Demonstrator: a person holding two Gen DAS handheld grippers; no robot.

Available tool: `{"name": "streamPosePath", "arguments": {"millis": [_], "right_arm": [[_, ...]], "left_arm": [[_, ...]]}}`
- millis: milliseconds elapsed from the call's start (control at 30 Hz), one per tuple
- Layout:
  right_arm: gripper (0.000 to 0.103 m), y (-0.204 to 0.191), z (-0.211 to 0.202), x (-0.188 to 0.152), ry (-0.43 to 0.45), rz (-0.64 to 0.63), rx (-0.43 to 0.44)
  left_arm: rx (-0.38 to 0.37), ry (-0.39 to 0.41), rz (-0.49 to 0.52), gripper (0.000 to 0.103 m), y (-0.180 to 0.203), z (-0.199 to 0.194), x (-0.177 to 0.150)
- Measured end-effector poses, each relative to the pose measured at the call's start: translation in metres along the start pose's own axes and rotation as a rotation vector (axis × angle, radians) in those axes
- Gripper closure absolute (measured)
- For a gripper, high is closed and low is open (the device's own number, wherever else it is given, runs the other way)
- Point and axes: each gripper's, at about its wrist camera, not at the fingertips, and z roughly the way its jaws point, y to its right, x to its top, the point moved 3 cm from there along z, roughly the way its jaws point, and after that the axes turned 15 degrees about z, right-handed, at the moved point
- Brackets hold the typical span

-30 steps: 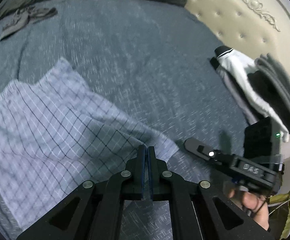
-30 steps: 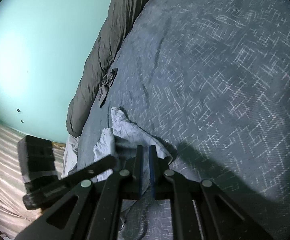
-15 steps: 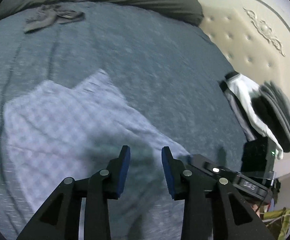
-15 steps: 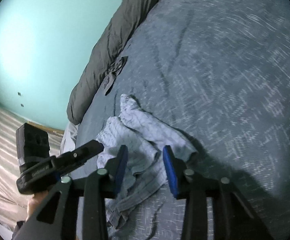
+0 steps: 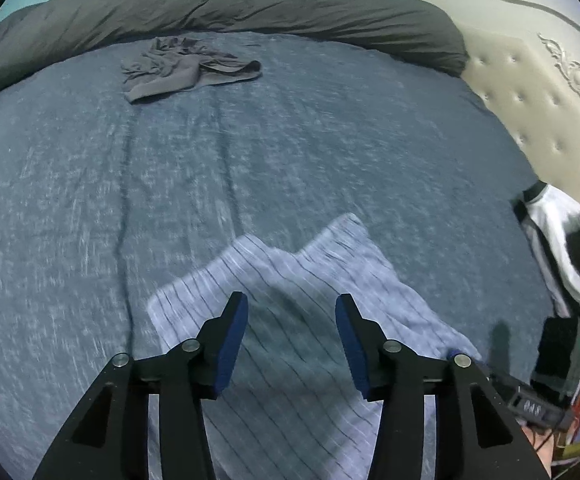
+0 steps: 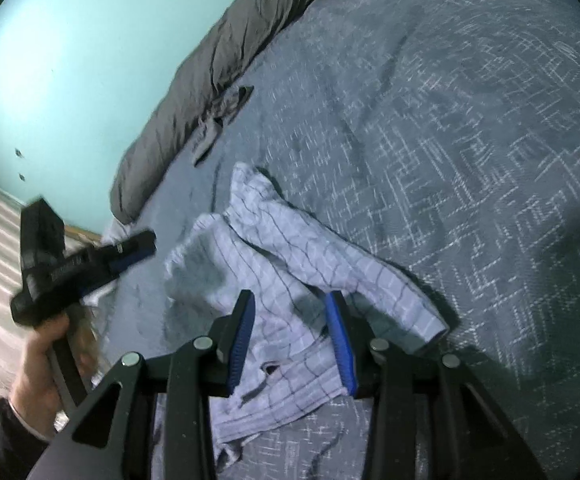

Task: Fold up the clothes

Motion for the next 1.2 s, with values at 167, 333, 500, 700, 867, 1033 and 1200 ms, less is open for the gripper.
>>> {"name": "streamPosePath", "arguments": {"millis": [167, 333, 500, 700, 867, 1033, 1200], "right_arm": [[0.072, -0.002, 0.006, -0.006, -0.004, -0.039, -0.019], [0.087, -0.001, 0.005, -0.007, 0.000, -0.065, -0.034], [0.096, 0.002, 0.005, -0.005, 0.000, -0.069, -0.029], [0.101, 0.000, 0.009, -0.004, -0.001, -0.074, -0.021], [0.101, -0.001, 0.009, -0.004, -0.001, -0.075, -0.012], [0.101, -0.004, 0.010, -0.005, -0.003, -0.082, -0.007], [0.101, -0.003, 0.008, -0.004, 0.004, -0.075, -0.005]], "left_arm": [[0.018, -0.022, 0.004, 0.053, -0.010, 0.022, 0.012], [0.026, -0.042, -0.030, 0.053, -0.021, 0.046, 0.019], [0.033, -0.052, -0.054, 0.053, -0.030, 0.059, 0.022], [0.040, -0.056, -0.053, 0.053, -0.034, 0.066, 0.025], [0.036, -0.057, -0.036, 0.055, -0.032, 0.068, 0.026], [0.039, -0.055, -0.023, 0.090, -0.028, 0.067, 0.027], [0.034, -0.050, 0.003, 0.101, -0.023, 0.064, 0.027]]}}
